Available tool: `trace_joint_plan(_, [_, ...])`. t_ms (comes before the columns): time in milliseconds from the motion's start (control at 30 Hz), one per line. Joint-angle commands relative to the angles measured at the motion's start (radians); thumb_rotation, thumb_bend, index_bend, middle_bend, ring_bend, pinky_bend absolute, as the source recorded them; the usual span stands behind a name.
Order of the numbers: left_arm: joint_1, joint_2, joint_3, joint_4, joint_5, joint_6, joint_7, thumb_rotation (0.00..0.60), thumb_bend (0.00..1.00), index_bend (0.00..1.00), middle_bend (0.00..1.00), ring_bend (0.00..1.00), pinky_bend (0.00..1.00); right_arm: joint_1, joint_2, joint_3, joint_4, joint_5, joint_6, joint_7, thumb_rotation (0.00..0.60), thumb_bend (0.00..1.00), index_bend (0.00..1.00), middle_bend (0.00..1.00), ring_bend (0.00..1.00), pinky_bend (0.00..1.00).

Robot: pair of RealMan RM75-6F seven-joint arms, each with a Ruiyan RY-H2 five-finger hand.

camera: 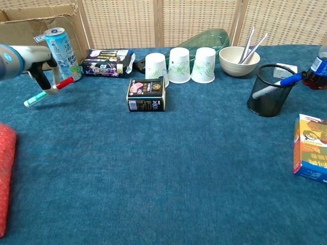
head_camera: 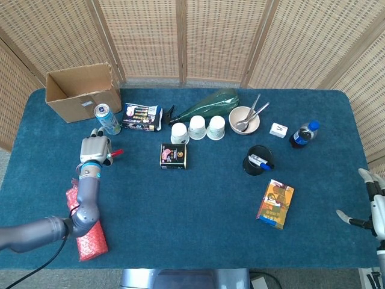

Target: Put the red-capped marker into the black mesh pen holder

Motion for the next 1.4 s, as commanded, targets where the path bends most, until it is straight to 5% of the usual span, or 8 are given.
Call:
trace_joint_plan(33, [0.027,0.052,-0.002,-0.067,0.035,-0.002,-0.057,0.600,0.38,0.56,0.05,0.03,0.29,0.001,0.000,-0.001,-0.002,-0.001,-0.001,-0.003,0.600,0.00,0.00,0.00,0.00,0.15])
trace_joint_plan(533, [0.121,0.240,-0.001,-0.252,0.167,-0.068,-0.322,0.600,0.38,0.58,0.05,0.03,0.29,0.029,-0.035,-0.009,0.026,0.007,-0.054,-0.021,0.600,0.00,0.00,0.00,0.00,0.15])
trace_joint_plan(1100, [0.127,0.321,0.011,-0.304,0.227,-0.128,-0.503,0.600,0.38,0.58,0.05,0.03,0.29,0.239,-0.121,0.060,0.289,0.000,-0.412,0.497,0.600,0.00,0.00,0.00,0.00,0.21])
trace_joint_plan(1400, [0.113,0.341,0.025,-0.337,0.247,-0.123,-0.541,0.600,0.38,0.58,0.05,0.03,0.29,0.325,-0.235,0.069,0.440,0.000,-0.534,0.645,0.600,0.00,0.00,0.00,0.00,0.21])
